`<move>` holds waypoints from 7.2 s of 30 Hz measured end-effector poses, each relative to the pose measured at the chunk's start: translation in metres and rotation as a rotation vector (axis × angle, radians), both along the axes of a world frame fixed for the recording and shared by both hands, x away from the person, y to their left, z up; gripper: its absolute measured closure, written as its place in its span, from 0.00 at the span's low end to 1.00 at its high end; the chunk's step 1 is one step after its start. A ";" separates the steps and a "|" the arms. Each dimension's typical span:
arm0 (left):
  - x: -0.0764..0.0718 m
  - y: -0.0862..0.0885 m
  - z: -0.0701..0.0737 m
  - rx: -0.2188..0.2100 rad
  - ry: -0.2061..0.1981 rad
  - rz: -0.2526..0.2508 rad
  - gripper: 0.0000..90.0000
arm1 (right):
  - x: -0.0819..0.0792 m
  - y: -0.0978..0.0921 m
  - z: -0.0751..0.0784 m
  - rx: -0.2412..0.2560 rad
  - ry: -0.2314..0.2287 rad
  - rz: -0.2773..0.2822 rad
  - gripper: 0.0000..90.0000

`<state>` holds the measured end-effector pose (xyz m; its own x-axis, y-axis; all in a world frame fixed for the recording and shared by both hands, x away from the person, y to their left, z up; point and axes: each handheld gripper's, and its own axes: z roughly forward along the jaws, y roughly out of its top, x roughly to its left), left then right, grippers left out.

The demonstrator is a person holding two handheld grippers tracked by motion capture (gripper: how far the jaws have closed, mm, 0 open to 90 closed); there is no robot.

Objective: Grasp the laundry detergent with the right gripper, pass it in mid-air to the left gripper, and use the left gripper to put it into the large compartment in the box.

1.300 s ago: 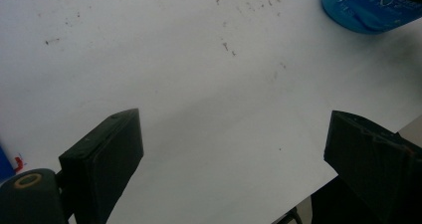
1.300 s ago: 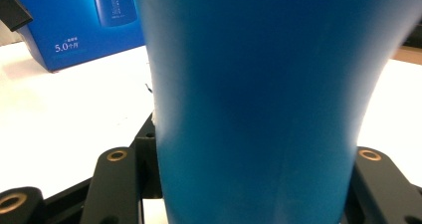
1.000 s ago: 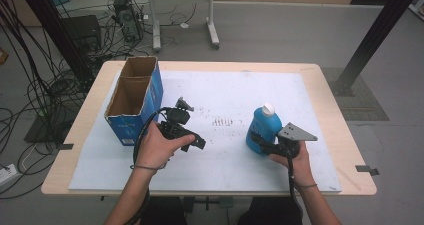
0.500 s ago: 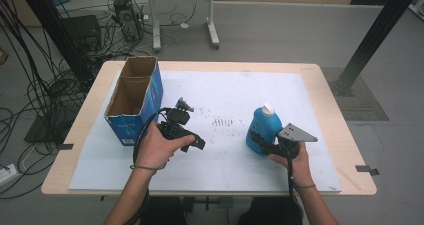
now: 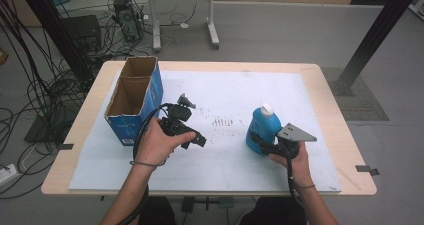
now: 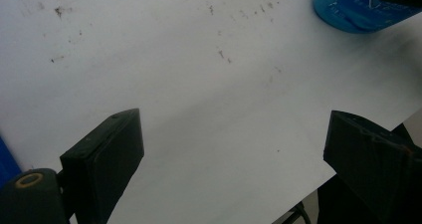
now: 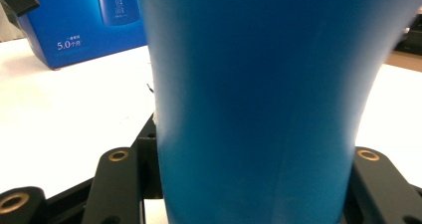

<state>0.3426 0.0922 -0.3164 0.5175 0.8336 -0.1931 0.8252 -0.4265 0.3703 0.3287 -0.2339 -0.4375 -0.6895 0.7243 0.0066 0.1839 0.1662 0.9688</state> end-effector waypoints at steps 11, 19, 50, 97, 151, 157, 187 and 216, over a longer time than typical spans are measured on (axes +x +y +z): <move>0.006 0.005 0.016 0.030 -0.015 -0.059 0.10 | 0.007 -0.005 0.010 0.032 0.040 0.068 0.49; 0.007 0.002 0.042 0.040 -0.042 -0.221 0.10 | 0.011 -0.003 0.033 0.029 0.079 0.181 0.49; -0.006 -0.020 0.131 0.064 -0.113 -0.778 0.12 | 0.010 0.021 0.103 0.017 0.115 0.664 0.49; -0.024 -0.087 0.143 0.092 -0.136 -0.945 0.11 | 0.000 0.084 0.120 -0.042 0.084 0.865 0.49; -0.024 -0.088 0.145 0.106 -0.135 -0.940 0.11 | 0.000 0.081 0.117 -0.045 0.081 0.855 0.49; -0.024 -0.087 0.146 0.102 -0.135 -0.939 0.11 | -0.001 0.081 0.117 -0.045 0.080 0.856 0.49; -0.024 -0.084 0.147 0.110 -0.139 -0.931 0.11 | 0.000 0.083 0.118 -0.049 0.080 0.858 0.49; -0.027 -0.092 0.147 0.160 -0.128 -0.953 0.13 | -0.001 0.083 0.119 -0.047 0.074 0.860 0.49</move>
